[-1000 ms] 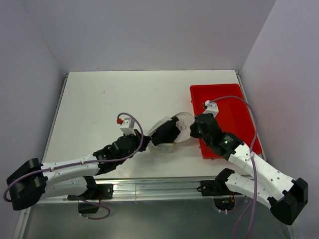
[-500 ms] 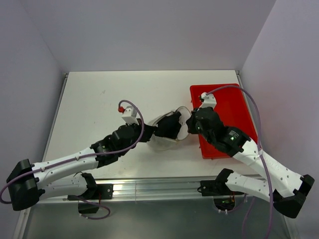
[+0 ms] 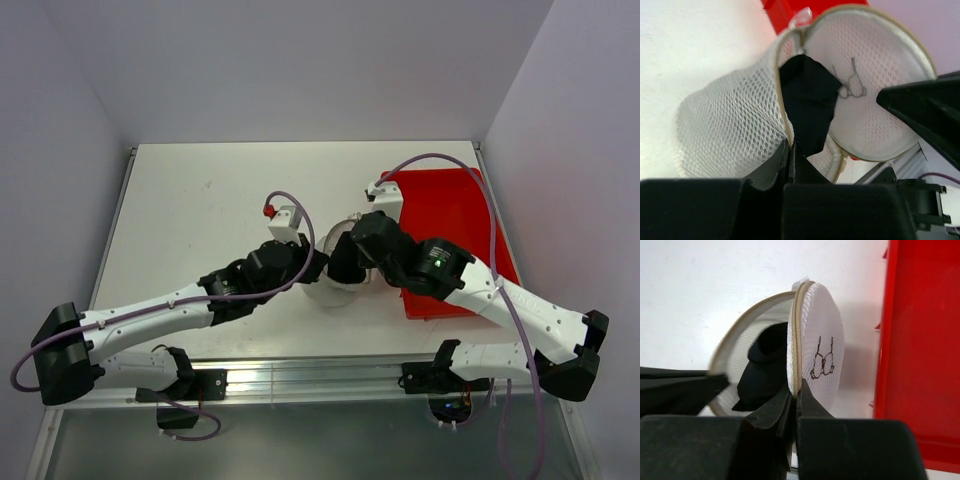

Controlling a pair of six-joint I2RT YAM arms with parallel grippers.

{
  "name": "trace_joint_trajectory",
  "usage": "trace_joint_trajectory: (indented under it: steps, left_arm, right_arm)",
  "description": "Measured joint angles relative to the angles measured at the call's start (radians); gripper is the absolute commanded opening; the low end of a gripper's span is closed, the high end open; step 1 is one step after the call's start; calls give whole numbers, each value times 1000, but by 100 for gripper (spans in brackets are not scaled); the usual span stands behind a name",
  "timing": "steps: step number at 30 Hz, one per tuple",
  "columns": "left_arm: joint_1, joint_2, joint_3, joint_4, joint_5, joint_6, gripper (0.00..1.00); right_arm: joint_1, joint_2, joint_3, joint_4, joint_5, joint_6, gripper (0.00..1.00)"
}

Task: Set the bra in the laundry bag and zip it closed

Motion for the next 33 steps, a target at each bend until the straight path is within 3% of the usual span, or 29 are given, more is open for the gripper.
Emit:
trace_joint_trajectory:
  steps: [10, 16, 20, 29, 33]
  left_arm:
    - [-49, 28, -21, 118, 54, 12, 0]
    - [-1, 68, -18, 62, 13, -20, 0]
    - [63, 37, -90, 63, -9, -63, 0]
    - [72, -49, -278, 157, 18, -122, 0]
    - [72, -60, -290, 211, 39, -125, 0]
  right_arm:
    - [42, 84, 69, 14, -12, -18, 0]
    - [49, 125, 57, -8, -6, -10, 0]
    - [50, 108, 58, -15, 2, -11, 0]
    - [72, 168, 61, 2, -19, -23, 0]
    - [80, 239, 50, 53, -51, -22, 1]
